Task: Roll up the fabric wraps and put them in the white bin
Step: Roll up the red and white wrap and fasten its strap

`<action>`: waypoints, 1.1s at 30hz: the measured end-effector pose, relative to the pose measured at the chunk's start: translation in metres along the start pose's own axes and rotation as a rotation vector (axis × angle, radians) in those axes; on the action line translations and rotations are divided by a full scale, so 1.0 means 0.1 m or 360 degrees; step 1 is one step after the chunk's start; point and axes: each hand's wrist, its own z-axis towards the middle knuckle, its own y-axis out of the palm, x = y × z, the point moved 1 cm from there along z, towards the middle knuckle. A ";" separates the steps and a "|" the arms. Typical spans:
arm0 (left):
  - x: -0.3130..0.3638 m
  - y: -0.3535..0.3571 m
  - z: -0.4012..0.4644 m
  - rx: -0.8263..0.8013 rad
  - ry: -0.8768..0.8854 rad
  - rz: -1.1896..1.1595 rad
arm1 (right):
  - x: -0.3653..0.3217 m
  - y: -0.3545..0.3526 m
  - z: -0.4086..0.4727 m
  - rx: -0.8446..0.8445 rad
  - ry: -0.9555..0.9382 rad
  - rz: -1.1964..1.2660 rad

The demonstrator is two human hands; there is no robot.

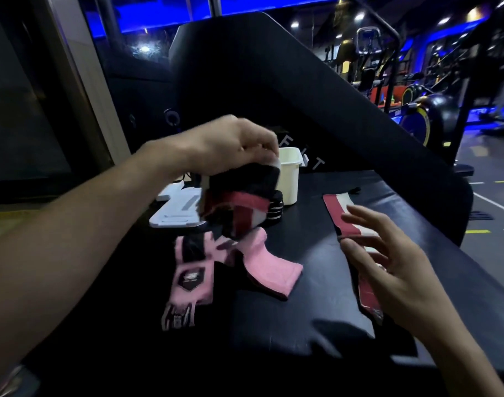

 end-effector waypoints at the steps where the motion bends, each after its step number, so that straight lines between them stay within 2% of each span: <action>1: 0.09 0.10 0.00 -0.0062 0.0042 -0.0010 | -0.02 0.02 0.01 -0.0009 0.0000 0.0004; 5: 0.38 0.52 -0.03 -0.0259 0.0237 0.0041 | -0.05 0.16 0.00 -0.0109 -0.0028 -0.0025; 8: 0.54 0.66 -0.04 -0.0225 0.0378 0.0076 | -0.06 0.23 0.02 -0.0188 -0.0047 -0.0013; 10: 0.62 0.68 -0.03 -0.0164 0.0424 0.0054 | -0.05 0.22 0.04 -0.0134 -0.0032 0.0077; 16: 0.69 0.68 -0.05 0.0010 0.0228 -0.0500 | 0.01 0.16 0.05 0.0123 0.0010 0.0238; 21: 0.53 0.65 -0.23 -0.0391 0.0212 -0.0616 | -0.09 0.01 0.14 0.0159 0.0014 0.0419; 23: 0.49 0.71 -0.29 -0.0437 0.0224 -0.0640 | -0.18 -0.06 0.26 0.0122 0.0012 0.0467; 25: 0.42 0.79 -0.29 -0.0368 0.0197 -0.0756 | -0.33 -0.09 0.41 0.0083 0.0029 0.0525; 28: 0.29 0.91 -0.27 -0.0074 0.0039 -0.0963 | -0.59 -0.16 0.65 0.0073 0.0063 0.0551; 33: 0.20 1.18 -0.30 0.0264 -0.0248 -0.1360 | -0.85 -0.43 0.93 0.0192 0.0153 0.0505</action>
